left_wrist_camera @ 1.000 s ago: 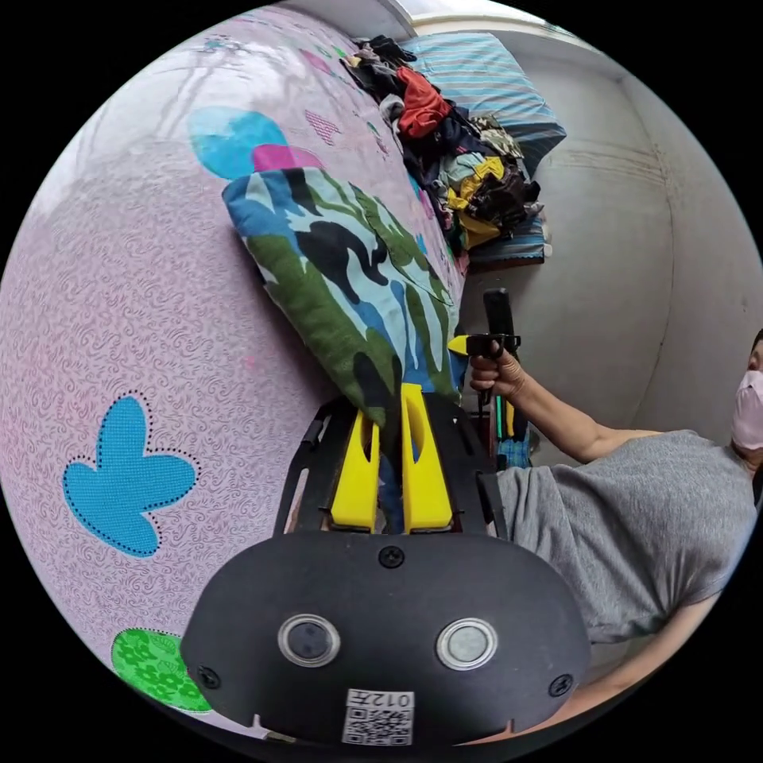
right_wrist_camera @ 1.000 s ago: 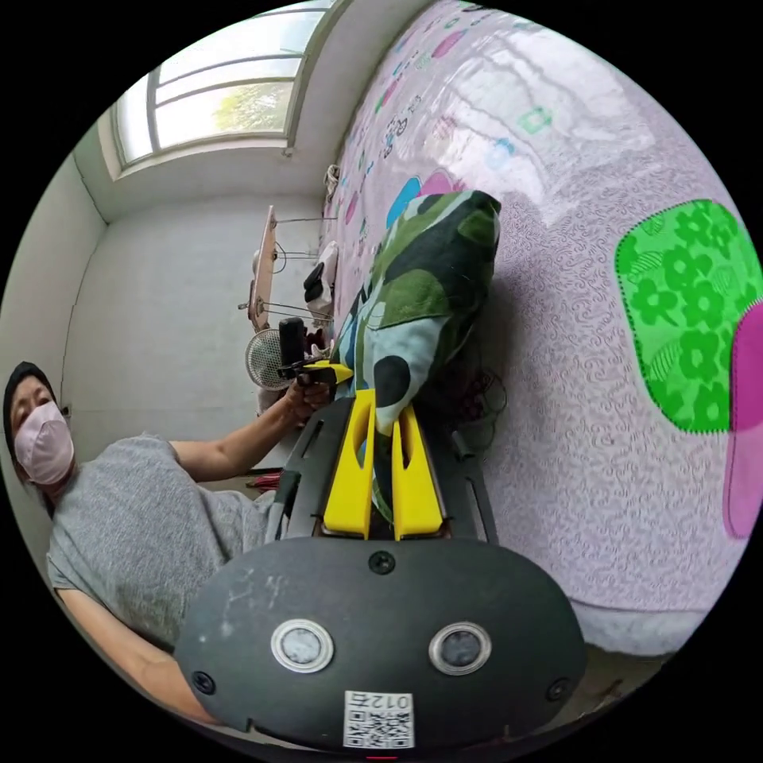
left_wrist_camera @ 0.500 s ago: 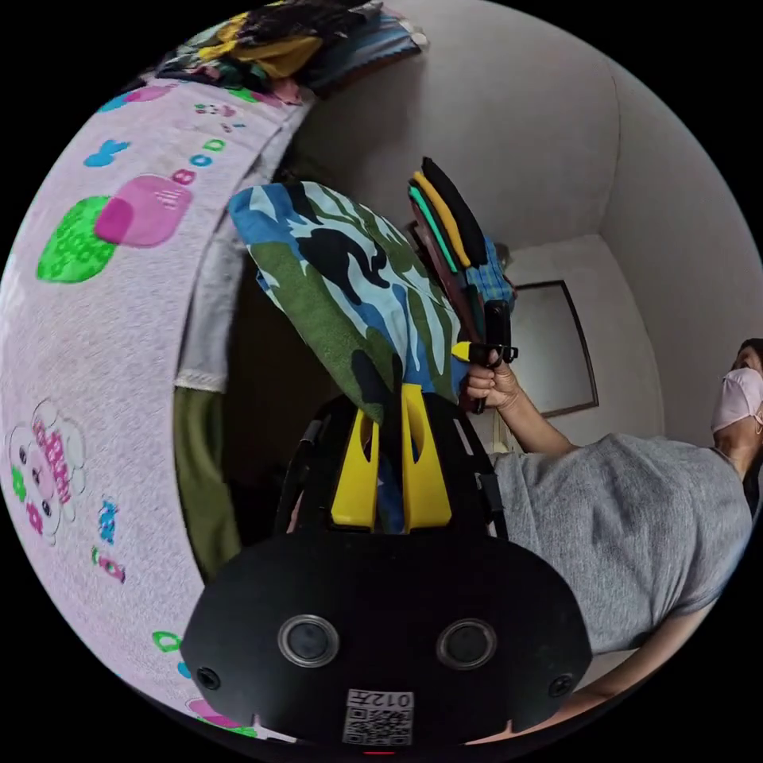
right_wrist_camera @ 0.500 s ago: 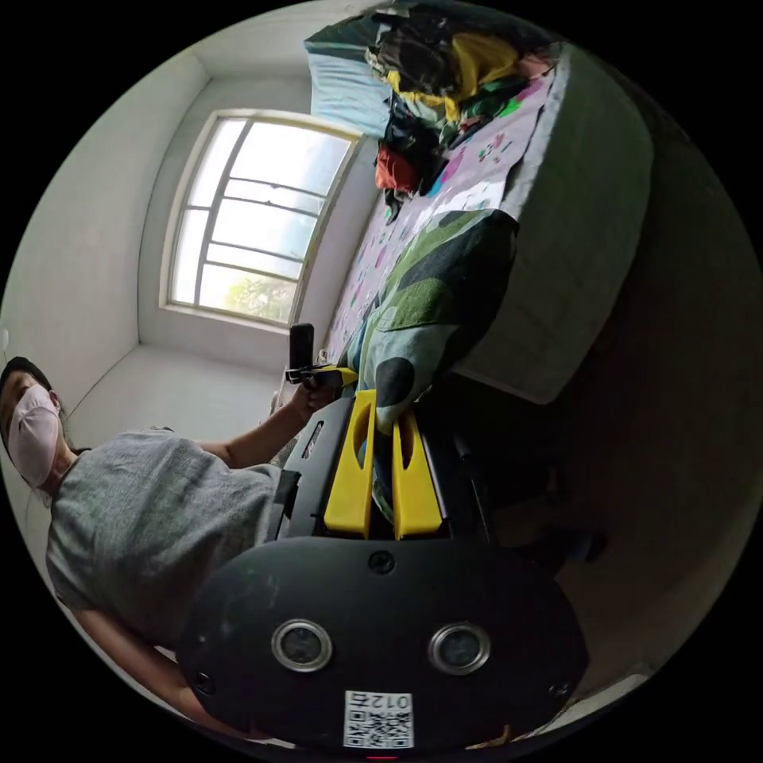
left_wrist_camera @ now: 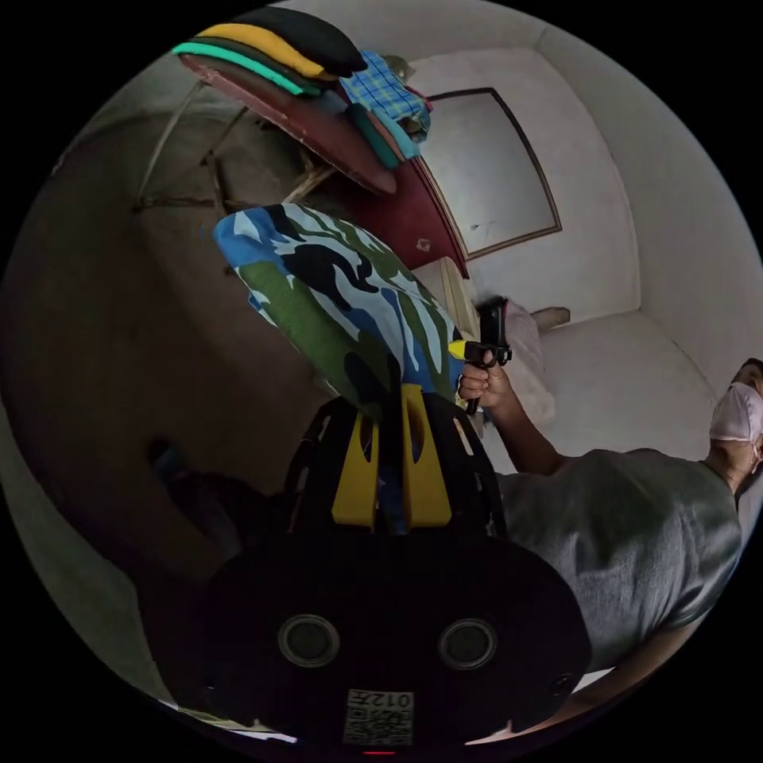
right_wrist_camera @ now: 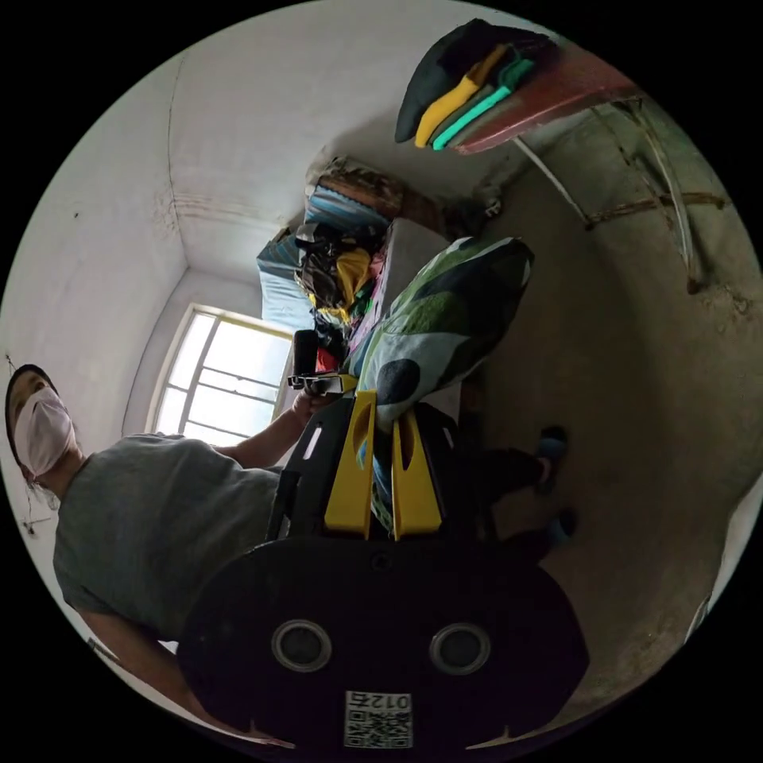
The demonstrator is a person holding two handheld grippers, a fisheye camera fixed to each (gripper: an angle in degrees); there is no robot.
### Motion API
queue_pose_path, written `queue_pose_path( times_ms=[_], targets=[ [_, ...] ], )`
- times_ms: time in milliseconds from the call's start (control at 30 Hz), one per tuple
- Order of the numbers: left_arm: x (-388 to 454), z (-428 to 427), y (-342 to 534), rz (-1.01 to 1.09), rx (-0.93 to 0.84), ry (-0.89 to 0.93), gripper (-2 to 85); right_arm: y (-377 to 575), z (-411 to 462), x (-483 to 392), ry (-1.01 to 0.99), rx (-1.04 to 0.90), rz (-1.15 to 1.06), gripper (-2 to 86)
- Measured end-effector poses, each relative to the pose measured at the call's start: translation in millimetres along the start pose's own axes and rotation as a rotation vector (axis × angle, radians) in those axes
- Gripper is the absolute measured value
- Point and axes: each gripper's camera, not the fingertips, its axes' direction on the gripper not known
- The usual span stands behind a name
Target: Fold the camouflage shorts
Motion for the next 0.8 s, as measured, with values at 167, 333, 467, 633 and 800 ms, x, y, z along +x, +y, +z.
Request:
queue_pose_path(
  times_ms=[167, 333, 467, 633, 800],
  targets=[
    [-50.6, 52.4, -114.3, 0.132, -0.145, 0.072, 7.2, 89.9, -88.0, -17.7, 0.074, 0.215, 0.074, -0.2],
    [-89.2, 96.3, -214.3, 0.209, -0.274, 0.129, 7.2, 166.8, -146.9, -55.1, 0.13, 0.375, 0.161, -0.2],
    [-117.0, 130.1, -277.1, 0.252, -0.361, 0.175, 7.2, 240.2, -191.8, -88.6, 0.147, 0.463, 0.2, -0.2],
    [-143.4, 183.3, -330.7, 0.269, -0.434, 0.208, 7.1, 332.9, -257.6, -122.7, 0.177, 0.518, 0.216, -0.1],
    [-147.9, 242.4, -381.4, 0.321, -0.401, 0.193, 7.2, 412.0, -354.9, -145.8, 0.167, 0.513, 0.152, -0.2]
  ],
)
